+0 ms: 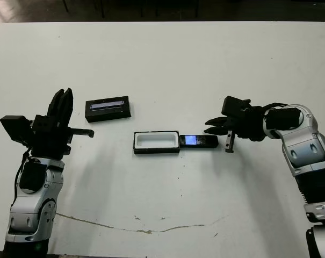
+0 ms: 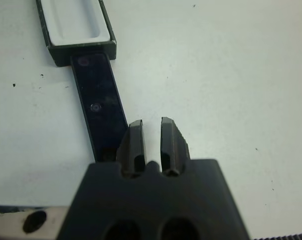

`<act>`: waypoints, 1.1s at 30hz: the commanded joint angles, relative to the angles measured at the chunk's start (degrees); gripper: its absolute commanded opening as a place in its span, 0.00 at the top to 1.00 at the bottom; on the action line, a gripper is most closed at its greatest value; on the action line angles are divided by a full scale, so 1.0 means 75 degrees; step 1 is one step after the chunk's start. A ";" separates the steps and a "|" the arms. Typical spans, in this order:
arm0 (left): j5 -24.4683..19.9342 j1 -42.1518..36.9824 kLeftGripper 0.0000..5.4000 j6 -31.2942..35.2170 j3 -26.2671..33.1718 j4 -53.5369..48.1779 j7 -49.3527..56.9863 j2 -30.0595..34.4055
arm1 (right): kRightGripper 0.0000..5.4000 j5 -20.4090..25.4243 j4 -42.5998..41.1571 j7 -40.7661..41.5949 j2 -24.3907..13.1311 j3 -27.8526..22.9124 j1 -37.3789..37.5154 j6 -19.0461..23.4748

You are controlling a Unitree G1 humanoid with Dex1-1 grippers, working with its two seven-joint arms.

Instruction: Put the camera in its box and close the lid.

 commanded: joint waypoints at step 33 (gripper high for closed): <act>0.0043 0.0239 1.00 0.0044 0.0000 0.0045 0.0079 -0.0038 | 1.00 0.0201 -0.0048 0.1164 -0.0505 0.0355 0.0074 0.0189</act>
